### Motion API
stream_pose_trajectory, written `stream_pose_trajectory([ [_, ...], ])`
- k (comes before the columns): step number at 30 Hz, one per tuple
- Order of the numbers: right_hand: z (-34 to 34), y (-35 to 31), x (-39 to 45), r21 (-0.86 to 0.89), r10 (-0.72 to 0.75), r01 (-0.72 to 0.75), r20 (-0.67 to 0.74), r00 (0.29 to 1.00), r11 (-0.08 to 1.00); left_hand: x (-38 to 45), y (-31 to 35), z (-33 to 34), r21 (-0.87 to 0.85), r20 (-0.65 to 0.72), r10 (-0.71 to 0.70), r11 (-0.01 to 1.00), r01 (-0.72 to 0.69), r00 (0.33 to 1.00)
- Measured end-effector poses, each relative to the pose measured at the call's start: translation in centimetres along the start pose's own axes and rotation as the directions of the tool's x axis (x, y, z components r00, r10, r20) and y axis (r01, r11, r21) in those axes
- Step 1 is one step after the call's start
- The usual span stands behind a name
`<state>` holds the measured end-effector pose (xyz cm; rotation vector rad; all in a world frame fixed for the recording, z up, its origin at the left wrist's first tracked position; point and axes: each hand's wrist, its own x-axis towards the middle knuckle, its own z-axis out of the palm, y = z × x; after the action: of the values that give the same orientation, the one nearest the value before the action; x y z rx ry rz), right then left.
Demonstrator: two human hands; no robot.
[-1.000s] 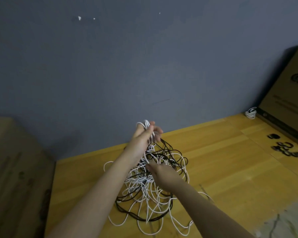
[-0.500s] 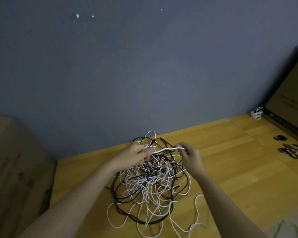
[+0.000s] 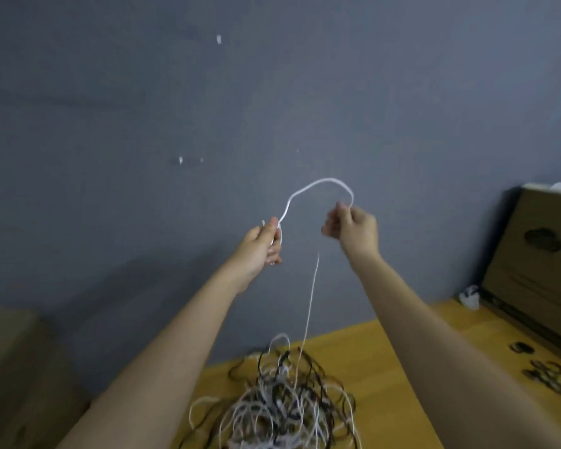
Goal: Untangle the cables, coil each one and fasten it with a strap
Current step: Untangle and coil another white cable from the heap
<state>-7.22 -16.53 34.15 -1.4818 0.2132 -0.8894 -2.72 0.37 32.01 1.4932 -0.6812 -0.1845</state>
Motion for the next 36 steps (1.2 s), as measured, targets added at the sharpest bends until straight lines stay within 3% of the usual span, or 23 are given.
stream_pose_trajectory([
  [3,1.9,-8.4,4.1,0.055,-0.196,0.200,-0.080,0.977,0.978,3.8,6.1,-0.1,-0.026,-0.036,0.113,0.993,-0.114,0.993],
  [6,2.4,-10.1,5.8,0.061,-0.242,0.252,-0.136,0.961,0.966,5.2,9.5,-0.3,-0.105,-0.068,0.133,0.985,-0.140,0.989],
  [10,1.4,-5.1,5.4,-0.209,-0.168,0.135,-0.147,0.975,0.969,2.9,9.7,-0.4,-0.172,0.011,0.152,0.974,-0.148,0.988],
  [14,-0.1,0.2,1.0,-0.158,0.006,-0.016,-0.068,0.998,0.987,-1.2,8.4,-0.1,-0.360,0.176,0.102,0.932,-0.033,0.979],
  [16,-1.1,2.9,-1.4,-0.442,-0.025,0.049,0.060,0.998,0.896,-2.6,7.8,0.2,-0.468,0.195,0.103,0.884,0.000,0.975],
  [18,-1.9,5.2,-4.3,-0.727,0.025,0.179,0.260,0.965,0.662,-3.5,6.9,0.6,-0.509,0.166,0.099,0.861,-0.001,0.981],
  [22,-2.3,8.5,-10.0,-0.830,0.097,0.461,0.511,0.854,0.313,-4.1,3.3,1.8,-0.437,0.035,0.081,0.897,-0.058,0.996],
  [25,-2.8,9.6,-13.5,-0.761,0.016,0.640,0.645,0.764,0.101,-3.8,-0.6,2.4,-0.218,-0.071,0.041,0.974,-0.055,0.997],
  [28,-3.5,10.9,-16.5,-0.711,-0.079,0.695,0.691,0.719,0.103,-3.6,-4.8,2.4,0.053,-0.128,0.024,0.998,-0.017,0.992],
  [32,-4.7,11.3,-18.3,-0.633,-0.295,0.771,0.726,0.621,0.066,-4.8,-8.5,2.4,0.350,0.056,-0.056,0.936,0.033,0.997],
  [36,-6.0,9.0,-17.2,-0.558,-0.327,0.793,0.723,0.609,0.242,-7.4,-9.9,2.5,0.433,0.198,-0.288,0.883,0.180,0.937],
])
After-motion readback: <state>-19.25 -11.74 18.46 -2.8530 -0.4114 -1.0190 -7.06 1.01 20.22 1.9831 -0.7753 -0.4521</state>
